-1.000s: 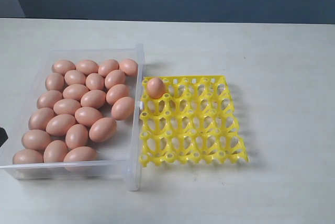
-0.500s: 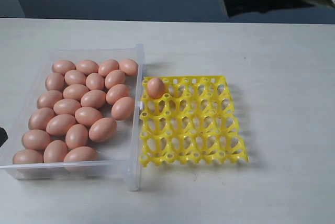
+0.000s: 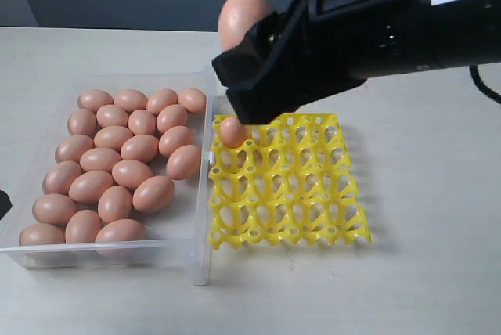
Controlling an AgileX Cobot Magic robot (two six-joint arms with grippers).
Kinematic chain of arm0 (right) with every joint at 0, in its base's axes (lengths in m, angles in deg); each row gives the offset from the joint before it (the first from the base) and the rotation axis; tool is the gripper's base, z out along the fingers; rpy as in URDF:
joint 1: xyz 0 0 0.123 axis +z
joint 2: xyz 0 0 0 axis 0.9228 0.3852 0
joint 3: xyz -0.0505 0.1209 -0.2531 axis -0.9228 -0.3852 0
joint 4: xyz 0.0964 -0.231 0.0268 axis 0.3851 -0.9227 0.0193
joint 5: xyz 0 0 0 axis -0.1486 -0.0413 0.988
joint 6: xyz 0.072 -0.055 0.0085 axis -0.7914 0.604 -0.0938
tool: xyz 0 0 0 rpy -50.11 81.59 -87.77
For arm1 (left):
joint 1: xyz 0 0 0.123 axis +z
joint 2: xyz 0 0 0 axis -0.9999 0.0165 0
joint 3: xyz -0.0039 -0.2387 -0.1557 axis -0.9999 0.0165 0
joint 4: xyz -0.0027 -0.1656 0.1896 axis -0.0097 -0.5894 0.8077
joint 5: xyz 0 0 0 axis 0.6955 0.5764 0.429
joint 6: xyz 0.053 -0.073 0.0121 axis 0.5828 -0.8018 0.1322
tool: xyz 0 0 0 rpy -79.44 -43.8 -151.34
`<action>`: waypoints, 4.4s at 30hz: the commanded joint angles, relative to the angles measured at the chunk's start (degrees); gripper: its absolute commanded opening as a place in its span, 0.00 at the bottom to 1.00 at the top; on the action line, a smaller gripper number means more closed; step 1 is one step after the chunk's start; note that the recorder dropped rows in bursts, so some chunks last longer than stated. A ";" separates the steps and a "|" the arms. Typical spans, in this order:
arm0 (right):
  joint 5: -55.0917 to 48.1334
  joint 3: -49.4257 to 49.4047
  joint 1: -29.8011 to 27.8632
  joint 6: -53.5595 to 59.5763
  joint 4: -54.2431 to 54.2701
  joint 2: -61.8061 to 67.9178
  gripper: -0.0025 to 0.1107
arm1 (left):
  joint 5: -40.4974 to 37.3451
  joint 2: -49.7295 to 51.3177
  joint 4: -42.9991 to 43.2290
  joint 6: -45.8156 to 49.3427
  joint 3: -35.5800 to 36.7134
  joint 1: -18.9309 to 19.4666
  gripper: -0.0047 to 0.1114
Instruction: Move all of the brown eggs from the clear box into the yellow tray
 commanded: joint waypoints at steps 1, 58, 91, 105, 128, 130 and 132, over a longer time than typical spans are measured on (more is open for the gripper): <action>27.58 -11.48 -0.63 2.06 -2.84 2.91 0.02 | 0.22 -0.28 -0.32 -0.23 0.23 -0.32 0.04; 74.95 -18.78 -3.10 8.03 12.96 44.99 0.49 | 0.21 -0.28 -0.32 -0.23 0.23 -0.32 0.04; 24.28 3.66 3.36 10.77 -1.44 38.68 0.26 | 0.21 -0.28 -0.32 -0.23 0.23 -0.32 0.04; 0.79 15.77 7.46 15.94 -18.55 46.97 0.32 | 0.21 -0.28 -0.32 -0.23 0.23 -0.32 0.04; 14.21 15.77 9.09 16.08 -21.41 50.68 0.32 | 0.21 -0.28 -0.32 -0.23 0.23 -0.32 0.04; 13.82 15.77 9.09 16.08 -21.30 50.78 0.32 | 0.21 -0.28 -0.32 -0.23 0.23 -0.32 0.04; 13.44 15.77 9.09 16.08 -21.42 51.31 0.32 | 0.21 -0.28 -0.32 -0.23 0.23 -0.32 0.04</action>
